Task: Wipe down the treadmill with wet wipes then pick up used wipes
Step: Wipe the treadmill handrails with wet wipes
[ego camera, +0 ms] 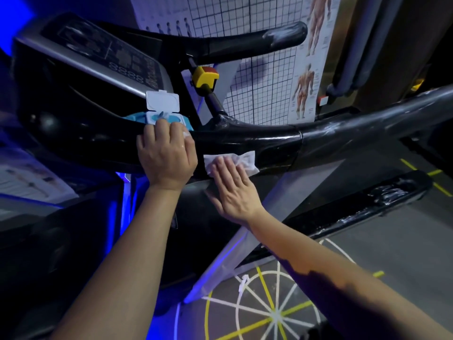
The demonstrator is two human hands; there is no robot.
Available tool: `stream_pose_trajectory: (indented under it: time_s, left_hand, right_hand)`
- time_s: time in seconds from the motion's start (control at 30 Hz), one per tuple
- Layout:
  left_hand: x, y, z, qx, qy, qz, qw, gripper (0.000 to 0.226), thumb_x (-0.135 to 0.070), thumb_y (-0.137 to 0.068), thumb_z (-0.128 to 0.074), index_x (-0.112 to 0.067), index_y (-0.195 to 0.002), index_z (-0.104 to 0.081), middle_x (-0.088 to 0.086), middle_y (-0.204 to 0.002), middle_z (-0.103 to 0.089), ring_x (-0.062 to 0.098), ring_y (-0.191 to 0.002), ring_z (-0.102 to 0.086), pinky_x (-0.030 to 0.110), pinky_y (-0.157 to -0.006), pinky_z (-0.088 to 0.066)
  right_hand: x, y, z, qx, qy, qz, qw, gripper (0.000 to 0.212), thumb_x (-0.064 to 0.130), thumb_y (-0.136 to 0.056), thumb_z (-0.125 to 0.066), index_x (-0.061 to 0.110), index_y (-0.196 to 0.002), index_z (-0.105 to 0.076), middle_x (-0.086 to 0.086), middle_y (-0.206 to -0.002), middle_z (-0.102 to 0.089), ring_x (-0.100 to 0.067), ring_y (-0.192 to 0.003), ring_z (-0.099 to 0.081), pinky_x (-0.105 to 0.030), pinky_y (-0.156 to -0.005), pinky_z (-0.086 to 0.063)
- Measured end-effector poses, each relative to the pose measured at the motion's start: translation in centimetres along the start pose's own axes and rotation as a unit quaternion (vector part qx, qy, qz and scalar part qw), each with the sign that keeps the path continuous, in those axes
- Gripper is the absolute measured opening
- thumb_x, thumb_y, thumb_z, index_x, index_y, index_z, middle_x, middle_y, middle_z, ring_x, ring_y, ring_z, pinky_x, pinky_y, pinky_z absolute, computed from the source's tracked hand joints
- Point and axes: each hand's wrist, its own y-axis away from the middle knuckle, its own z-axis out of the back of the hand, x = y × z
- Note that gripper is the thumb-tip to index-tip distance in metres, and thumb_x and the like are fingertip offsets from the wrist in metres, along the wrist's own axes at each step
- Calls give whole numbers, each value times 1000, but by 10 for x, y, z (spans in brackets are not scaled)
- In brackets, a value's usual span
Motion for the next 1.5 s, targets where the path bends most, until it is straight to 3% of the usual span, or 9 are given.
stream_pose_trajectory:
  time_s: [0.13, 0.27, 0.43, 0.5, 0.67, 0.77, 0.93, 1.17, 1.5]
  left_hand:
    - [0, 0, -1, -2, -3, -4, 1000, 17, -22, -95, -53, -6, -89, -58, 18, -89, -58, 34, -79, -49, 43, -67, -29]
    - [1, 2, -3, -11, -4, -4, 1000, 17, -22, -96, -53, -6, -91, -57, 18, -90, -58, 34, -78, -50, 44, -67, -31]
    - [-4, 3, -5, -10, -19, 8, 1000, 16, -23, -95, -53, -8, -91, -55, 18, -91, -58, 34, -79, -49, 44, -67, -31]
    - [-5, 4, -6, -9, -15, -1, 1000, 17, -24, -97, -52, -8, -91, -54, 18, -93, -59, 34, -80, -48, 45, -67, -30]
    - [-4, 3, -4, -10, -15, 0, 1000, 19, -24, -99, -50, -8, -93, -55, 19, -94, -59, 33, -83, -42, 45, -68, -29]
    - [-3, 3, -5, -10, -4, -1, 1000, 19, -23, -101, -49, -8, -94, -56, 19, -94, -58, 33, -82, -43, 44, -67, -30]
    - [-3, 5, -6, -16, 3, 1, 1000, 14, -22, -100, -51, -9, -93, -51, 19, -93, -57, 34, -81, -44, 44, -66, -30]
    - [-5, 6, -8, -16, -2, 7, 1000, 18, -23, -102, -46, -8, -92, -48, 21, -91, -53, 34, -83, -38, 46, -66, -27]
    - [-5, 3, -3, -9, 0, 9, 1000, 16, -21, -100, -49, -7, -92, -52, 20, -89, -55, 33, -81, -38, 46, -65, -27]
  right_hand:
    - [-25, 20, -13, -33, 46, 14, 998, 76, 43, -92, -67, 6, -151, -37, -8, -159, -34, -20, -155, -16, -38, -126, -16]
    - [-77, 58, -7, -27, 67, -34, 997, 67, 44, -98, -58, 4, -148, -40, -15, -154, -33, -29, -151, -24, -43, -126, -15]
    - [-99, 67, -2, 11, 57, -134, 989, 109, 52, -96, -60, 3, -157, 16, -18, -165, 22, -37, -153, 14, -55, -124, -1]
    - [-69, 51, -7, 25, 19, -173, 984, 112, 56, -94, -58, 6, -155, 22, -17, -163, 28, -37, -152, 21, -53, -123, 7]
    - [1, 4, -16, 22, 22, 5, 999, 87, 52, -93, -55, 7, -158, -20, -12, -162, -27, -25, -156, 2, -41, -126, 5]
    - [-7, -1, -16, -29, 36, 21, 999, 81, 46, -95, -56, 10, -159, -22, -7, -157, -34, -19, -156, -6, -38, -127, -6]
    - [-83, 41, -1, -38, 83, -15, 996, 86, 52, -91, -62, 10, -157, -23, -12, -163, -19, -23, -156, -7, -41, -127, -8]
    - [-158, 63, 23, 30, 45, -86, 995, 100, 65, -98, -40, 7, -158, 15, -12, -166, 21, -29, -155, 13, -48, -125, 5]
    - [-114, 29, 34, 65, -29, -31, 997, 84, 58, -104, -32, 9, -160, 6, -9, -168, 15, -27, -156, 8, -46, -126, 4]
